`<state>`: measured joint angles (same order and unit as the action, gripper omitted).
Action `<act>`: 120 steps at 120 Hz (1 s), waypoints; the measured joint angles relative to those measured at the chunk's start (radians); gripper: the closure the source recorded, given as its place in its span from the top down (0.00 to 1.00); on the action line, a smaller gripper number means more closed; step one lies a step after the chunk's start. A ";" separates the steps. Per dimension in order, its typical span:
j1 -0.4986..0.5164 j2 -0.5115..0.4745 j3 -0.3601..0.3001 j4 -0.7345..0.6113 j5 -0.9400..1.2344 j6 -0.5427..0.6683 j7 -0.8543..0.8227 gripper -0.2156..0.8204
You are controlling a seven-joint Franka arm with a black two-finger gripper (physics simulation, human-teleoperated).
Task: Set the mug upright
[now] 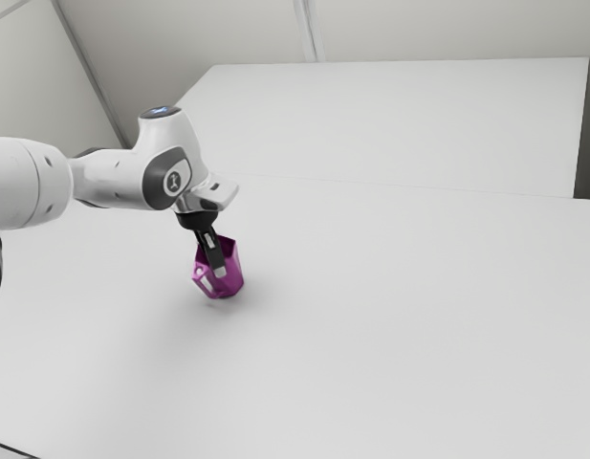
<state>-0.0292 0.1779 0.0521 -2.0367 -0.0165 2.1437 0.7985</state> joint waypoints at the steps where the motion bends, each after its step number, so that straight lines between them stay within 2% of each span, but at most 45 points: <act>1: 0.000 0.000 0.000 0.000 0.000 0.000 -0.001 0.47; 18: 0.000 -0.005 0.000 0.001 0.004 0.002 -0.013 0.63; 41: -0.001 -0.062 0.000 0.001 0.005 -0.001 -0.031 0.72; 75: -0.008 -0.170 0.000 0.010 0.006 -0.050 -0.123 0.77; 120: 0.007 -0.173 -0.016 0.270 0.029 -0.284 -0.468 0.79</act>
<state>-0.0222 0.0050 0.0357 -1.7669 0.0120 1.8602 0.3308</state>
